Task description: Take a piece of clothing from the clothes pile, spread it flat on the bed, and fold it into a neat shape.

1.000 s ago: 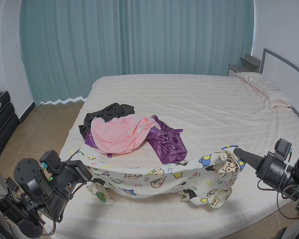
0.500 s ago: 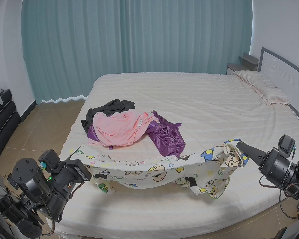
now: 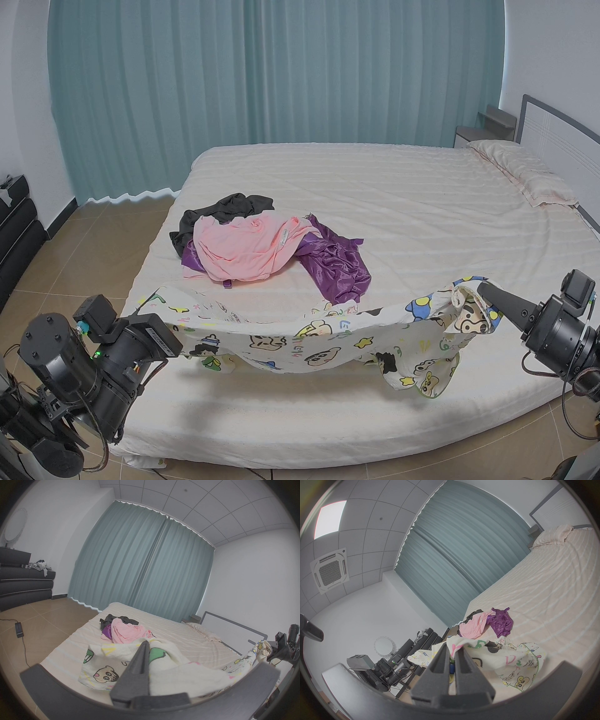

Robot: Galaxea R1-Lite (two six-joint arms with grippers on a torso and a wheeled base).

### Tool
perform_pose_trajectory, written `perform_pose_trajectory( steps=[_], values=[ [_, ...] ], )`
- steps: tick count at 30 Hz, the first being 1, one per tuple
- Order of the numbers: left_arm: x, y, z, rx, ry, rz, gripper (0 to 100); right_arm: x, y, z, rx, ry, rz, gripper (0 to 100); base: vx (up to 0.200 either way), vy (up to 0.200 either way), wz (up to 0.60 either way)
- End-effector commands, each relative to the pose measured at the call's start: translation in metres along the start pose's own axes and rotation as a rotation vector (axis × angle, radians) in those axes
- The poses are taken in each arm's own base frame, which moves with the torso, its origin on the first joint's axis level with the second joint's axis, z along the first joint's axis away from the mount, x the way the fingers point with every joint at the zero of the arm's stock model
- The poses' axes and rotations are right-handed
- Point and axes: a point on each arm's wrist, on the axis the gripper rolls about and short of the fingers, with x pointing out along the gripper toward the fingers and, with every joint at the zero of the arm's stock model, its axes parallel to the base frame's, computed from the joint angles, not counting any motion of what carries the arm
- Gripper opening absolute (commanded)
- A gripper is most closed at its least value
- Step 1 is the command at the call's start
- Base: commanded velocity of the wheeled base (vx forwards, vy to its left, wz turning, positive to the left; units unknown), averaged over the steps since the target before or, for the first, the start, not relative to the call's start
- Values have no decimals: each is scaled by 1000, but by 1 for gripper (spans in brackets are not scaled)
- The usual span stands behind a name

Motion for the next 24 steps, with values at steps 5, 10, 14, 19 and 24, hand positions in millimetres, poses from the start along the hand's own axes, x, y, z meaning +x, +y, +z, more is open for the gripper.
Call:
perform_pose_trajectory(
  steps=[5, 10, 14, 19, 24],
  values=[
    [-1, -2, 2, -10, -14, -14, 0, 0, 0, 0, 0, 0, 0, 0, 0, -200, 0],
    [-1, -2, 2, -8, -14, -13, 0, 0, 0, 1, 0, -6, 1, 0, 0, -200, 0],
    [-1, -2, 2, -8, -14, -14, 0, 0, 0, 1, -2, -9, -3, 0, 0, -200, 0],
    [-1, -2, 2, -7, -14, -13, 0, 0, 0, 2, -4, -13, -3, 0, 0, -200, 0],
    [0, -2, 2, -9, -16, -12, 0, 0, 0, 3, -4, -28, -16, 0, 0, -200, 0]
  ],
)
